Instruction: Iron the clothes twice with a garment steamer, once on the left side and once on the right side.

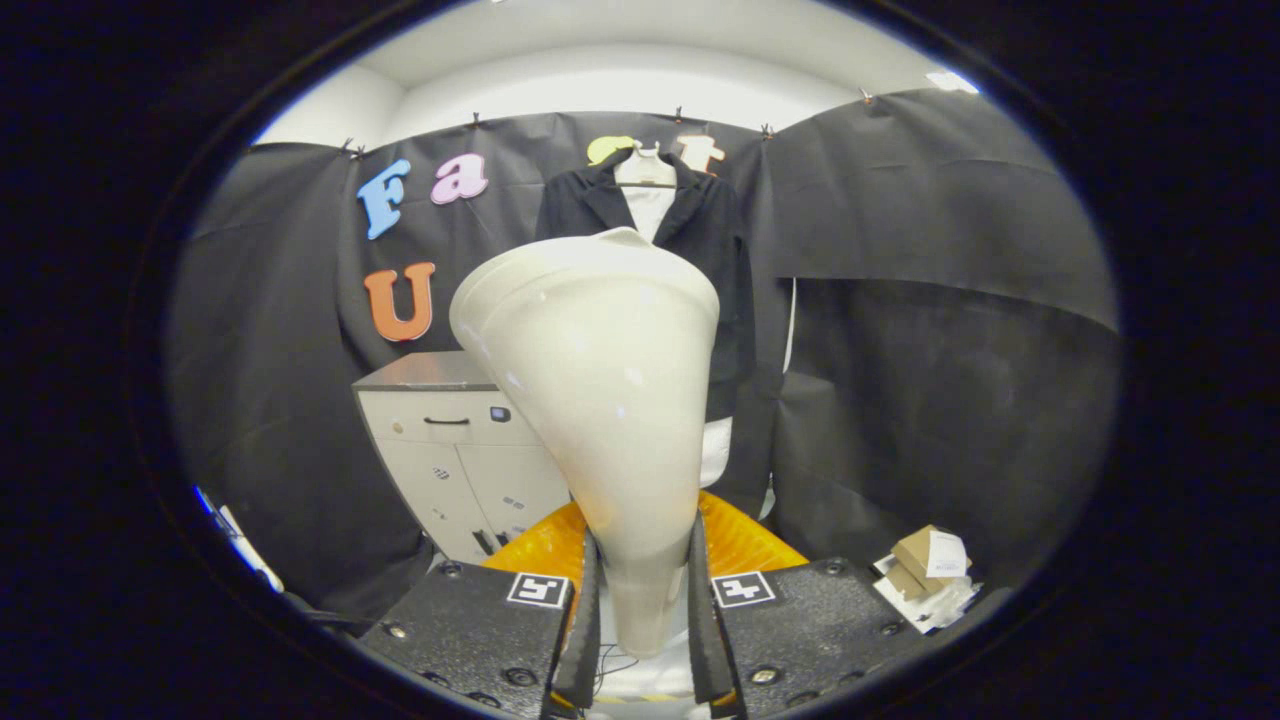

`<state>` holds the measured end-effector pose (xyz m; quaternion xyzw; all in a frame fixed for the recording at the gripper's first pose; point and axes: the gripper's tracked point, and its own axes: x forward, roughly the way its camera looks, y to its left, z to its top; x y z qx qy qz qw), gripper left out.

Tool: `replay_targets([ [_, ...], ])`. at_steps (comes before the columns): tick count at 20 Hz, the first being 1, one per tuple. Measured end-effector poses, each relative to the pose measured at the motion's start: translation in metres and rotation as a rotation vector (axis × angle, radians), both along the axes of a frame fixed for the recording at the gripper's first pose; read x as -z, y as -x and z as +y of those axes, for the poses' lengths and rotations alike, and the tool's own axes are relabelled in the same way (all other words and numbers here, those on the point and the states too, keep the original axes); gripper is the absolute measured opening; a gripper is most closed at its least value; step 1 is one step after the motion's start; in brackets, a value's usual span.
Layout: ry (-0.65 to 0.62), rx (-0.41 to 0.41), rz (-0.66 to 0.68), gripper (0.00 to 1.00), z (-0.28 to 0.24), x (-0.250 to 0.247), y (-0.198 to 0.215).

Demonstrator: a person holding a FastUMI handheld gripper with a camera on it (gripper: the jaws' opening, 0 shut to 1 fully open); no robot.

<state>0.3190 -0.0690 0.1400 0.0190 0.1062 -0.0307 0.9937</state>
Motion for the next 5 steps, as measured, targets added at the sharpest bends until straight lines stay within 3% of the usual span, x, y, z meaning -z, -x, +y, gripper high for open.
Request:
replay_targets([
  [5,0.009,-0.001,-0.021,0.39,0.023,0.001,0.026],
])
